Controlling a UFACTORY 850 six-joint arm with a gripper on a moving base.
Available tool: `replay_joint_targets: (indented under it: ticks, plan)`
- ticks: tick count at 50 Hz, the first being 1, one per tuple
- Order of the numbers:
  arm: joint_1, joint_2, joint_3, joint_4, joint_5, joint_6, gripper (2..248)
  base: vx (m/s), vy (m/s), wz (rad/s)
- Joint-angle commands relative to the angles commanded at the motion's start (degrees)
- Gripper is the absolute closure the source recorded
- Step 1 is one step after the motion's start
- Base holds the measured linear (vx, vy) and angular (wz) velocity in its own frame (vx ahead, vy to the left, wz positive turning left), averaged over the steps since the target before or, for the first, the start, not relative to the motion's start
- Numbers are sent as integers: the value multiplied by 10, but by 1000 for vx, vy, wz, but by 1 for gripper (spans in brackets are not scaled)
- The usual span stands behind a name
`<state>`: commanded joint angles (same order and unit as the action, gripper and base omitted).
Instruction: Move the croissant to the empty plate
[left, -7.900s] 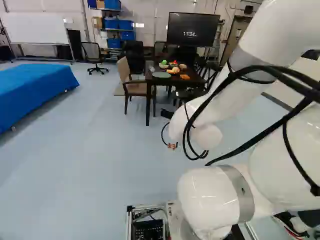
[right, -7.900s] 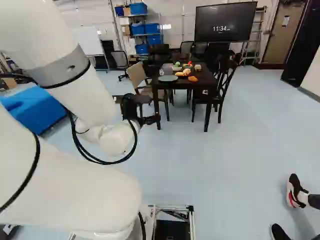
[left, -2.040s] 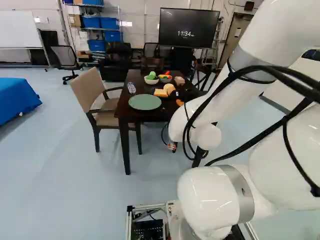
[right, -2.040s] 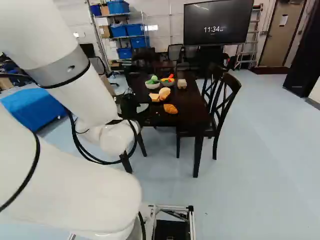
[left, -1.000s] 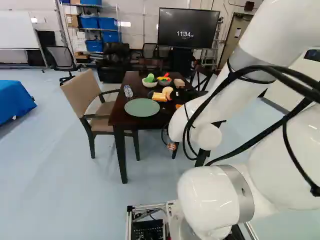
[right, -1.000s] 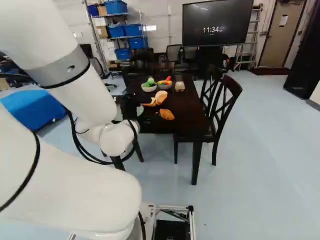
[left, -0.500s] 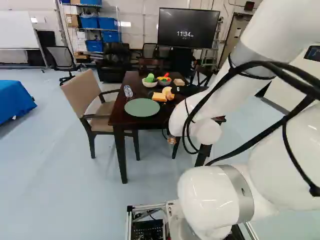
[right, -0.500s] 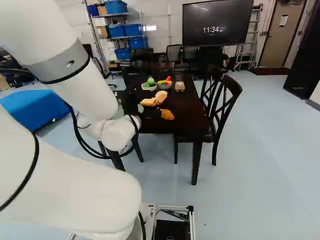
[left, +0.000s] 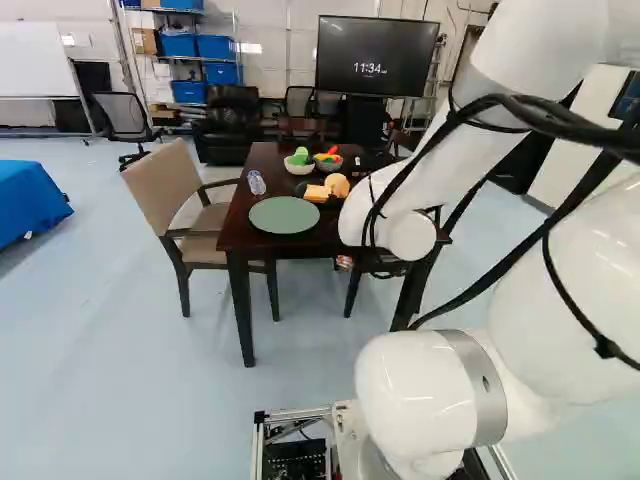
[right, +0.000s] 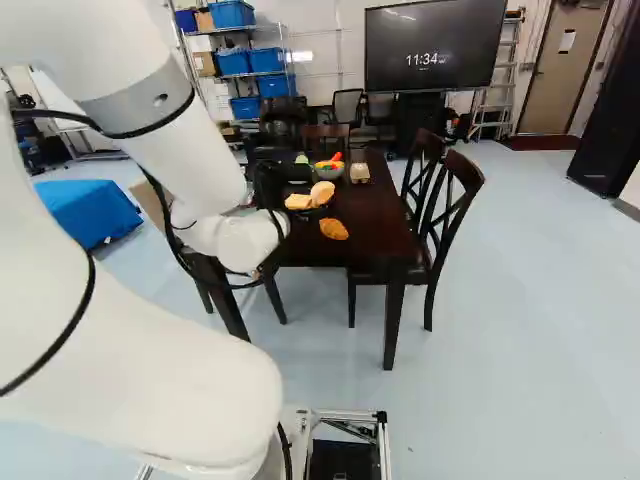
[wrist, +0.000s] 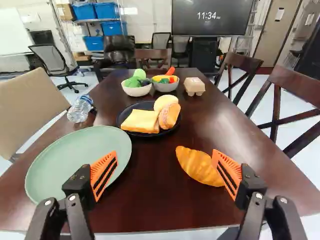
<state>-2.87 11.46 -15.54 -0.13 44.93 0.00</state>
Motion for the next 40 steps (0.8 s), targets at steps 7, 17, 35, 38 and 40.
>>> replay_joint_targets:
  ticks: [7, 17, 35, 38, 40]
  plan:
    - [-4, -12, -21, -3, -23, 0, 3, 0, 0, 0]
    - [-9, -28, -50, -9, -59, 0, 3, 0, 0, 0]
    - [-8, -57, -103, -34, -136, 0, 3, 0, 0, 0]
    - [-8, -62, -111, -38, -150, 0, 3, 0, 0, 0]
    - [-9, -64, -117, -41, -159, 0, 3, 0, 0, 0]
